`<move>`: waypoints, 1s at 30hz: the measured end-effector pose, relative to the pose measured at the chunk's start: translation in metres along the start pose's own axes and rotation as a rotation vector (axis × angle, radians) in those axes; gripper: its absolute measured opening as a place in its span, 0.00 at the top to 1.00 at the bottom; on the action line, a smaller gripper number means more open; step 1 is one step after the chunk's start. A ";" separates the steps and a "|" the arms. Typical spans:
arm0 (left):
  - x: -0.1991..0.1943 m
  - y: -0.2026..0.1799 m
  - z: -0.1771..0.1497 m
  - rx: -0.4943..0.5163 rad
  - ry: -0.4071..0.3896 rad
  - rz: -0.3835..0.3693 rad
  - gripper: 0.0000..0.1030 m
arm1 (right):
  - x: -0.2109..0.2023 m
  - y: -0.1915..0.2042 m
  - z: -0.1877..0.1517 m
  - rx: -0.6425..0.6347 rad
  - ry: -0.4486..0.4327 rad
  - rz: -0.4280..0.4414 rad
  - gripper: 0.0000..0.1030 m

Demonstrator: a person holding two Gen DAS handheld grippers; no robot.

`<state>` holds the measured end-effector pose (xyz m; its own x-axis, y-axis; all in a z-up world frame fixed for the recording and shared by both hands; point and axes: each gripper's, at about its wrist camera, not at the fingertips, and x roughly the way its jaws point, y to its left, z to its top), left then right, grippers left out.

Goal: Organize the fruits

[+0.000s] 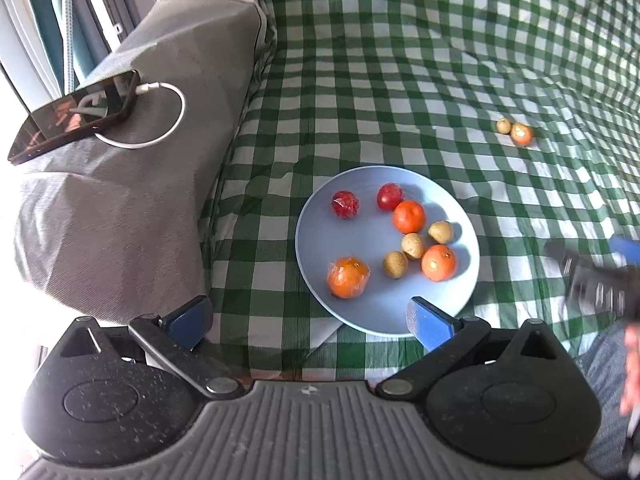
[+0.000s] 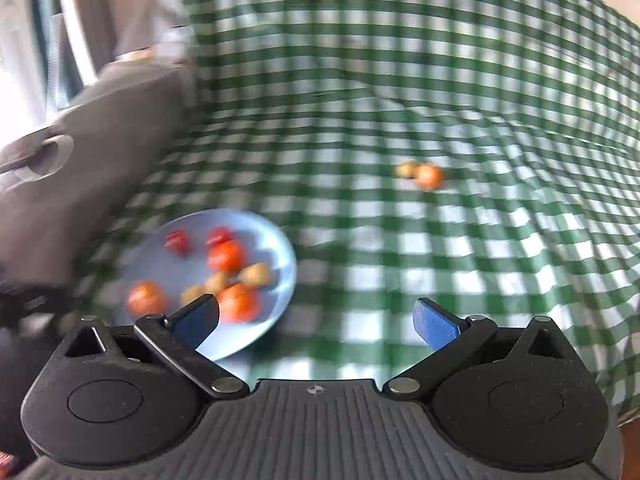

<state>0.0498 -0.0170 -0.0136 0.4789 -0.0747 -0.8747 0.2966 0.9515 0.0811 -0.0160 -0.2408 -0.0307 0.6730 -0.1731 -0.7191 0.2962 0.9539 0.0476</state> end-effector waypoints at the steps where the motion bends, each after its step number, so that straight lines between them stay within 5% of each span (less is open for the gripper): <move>1: 0.004 -0.001 0.003 -0.001 0.008 0.006 0.00 | 0.014 -0.010 0.006 0.009 -0.009 -0.038 0.01; 8: 0.035 -0.008 0.025 -0.007 0.077 0.039 0.00 | 0.142 -0.076 0.051 0.003 -0.025 -0.260 0.01; 15: 0.056 -0.014 0.043 -0.006 0.129 0.076 0.00 | 0.242 -0.104 0.081 -0.085 0.003 -0.275 0.01; 18: 0.061 -0.022 0.053 0.006 0.130 0.084 0.00 | 0.254 -0.107 0.080 -0.135 -0.100 -0.199 0.12; 20: 0.064 -0.029 0.060 0.016 0.116 0.088 0.00 | 0.254 -0.105 0.078 -0.166 -0.133 -0.134 0.60; 25: 0.072 -0.067 0.097 0.069 0.040 0.040 0.00 | 0.237 -0.124 0.066 -0.051 -0.107 -0.199 0.64; 30: 0.089 -0.135 0.133 0.148 -0.175 -0.013 0.00 | 0.199 -0.157 0.033 0.089 -0.090 -0.294 0.63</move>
<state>0.1621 -0.1922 -0.0385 0.6064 -0.1491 -0.7810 0.4153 0.8970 0.1512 0.0936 -0.4327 -0.1582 0.6059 -0.4633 -0.6467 0.5427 0.8351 -0.0899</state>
